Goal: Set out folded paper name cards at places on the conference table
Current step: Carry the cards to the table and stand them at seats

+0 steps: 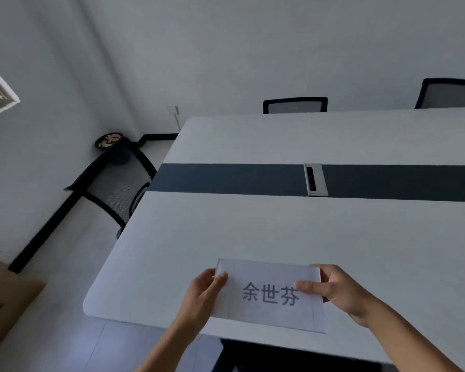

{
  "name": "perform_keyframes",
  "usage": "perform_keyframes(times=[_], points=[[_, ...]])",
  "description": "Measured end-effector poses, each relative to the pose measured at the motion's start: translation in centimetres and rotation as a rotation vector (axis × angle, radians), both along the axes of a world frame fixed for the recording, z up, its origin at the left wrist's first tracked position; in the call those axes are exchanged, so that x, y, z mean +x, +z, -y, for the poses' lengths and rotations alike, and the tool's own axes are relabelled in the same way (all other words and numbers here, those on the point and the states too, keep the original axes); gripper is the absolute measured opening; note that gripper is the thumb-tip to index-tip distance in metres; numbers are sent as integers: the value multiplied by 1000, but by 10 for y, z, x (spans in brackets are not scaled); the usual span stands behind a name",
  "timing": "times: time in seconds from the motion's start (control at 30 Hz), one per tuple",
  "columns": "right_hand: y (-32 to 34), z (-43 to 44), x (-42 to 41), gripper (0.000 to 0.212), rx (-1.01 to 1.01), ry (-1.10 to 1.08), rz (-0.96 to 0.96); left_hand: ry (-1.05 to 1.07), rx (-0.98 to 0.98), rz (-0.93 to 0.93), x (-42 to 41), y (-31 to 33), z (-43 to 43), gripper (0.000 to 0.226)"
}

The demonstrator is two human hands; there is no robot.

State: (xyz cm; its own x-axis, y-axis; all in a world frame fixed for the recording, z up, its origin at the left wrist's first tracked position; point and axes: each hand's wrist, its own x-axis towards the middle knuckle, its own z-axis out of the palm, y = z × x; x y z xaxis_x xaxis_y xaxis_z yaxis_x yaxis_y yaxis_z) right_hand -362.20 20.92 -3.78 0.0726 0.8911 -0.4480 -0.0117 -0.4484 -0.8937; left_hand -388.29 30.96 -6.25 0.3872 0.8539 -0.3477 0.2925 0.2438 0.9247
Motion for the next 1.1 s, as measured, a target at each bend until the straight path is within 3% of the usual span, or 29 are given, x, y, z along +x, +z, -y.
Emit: perform_keyframes(times=[0.17, 0.23, 0.33, 0.43, 0.63, 0.97, 1.1], points=[[-33, -57, 41, 17, -6, -127, 157, -32, 155, -429, 30, -71, -67, 30], [-48, -79, 58, 20, -16, -163, 266, -92, 228, -613, 43, -97, -79, 34], [-68, -113, 84, 38, -37, -207, 409, -198, 303, -750, 66, -128, -101, 44], [-84, -149, 100, 28, -26, -245, 503, -269, 385, -858, 88, -155, -128, 55], [-119, -206, 132, 39, -26, -222, 669, -288, 535, -986, 97, -219, -135, 65], [-154, -272, 202, 36, -74, -135, 975, -272, 548, -1060, 95, -236, -135, 72], [-157, -278, 198, 56, -56, 14, 1387, -263, 572, -1034, 96, -236, -135, 70]])
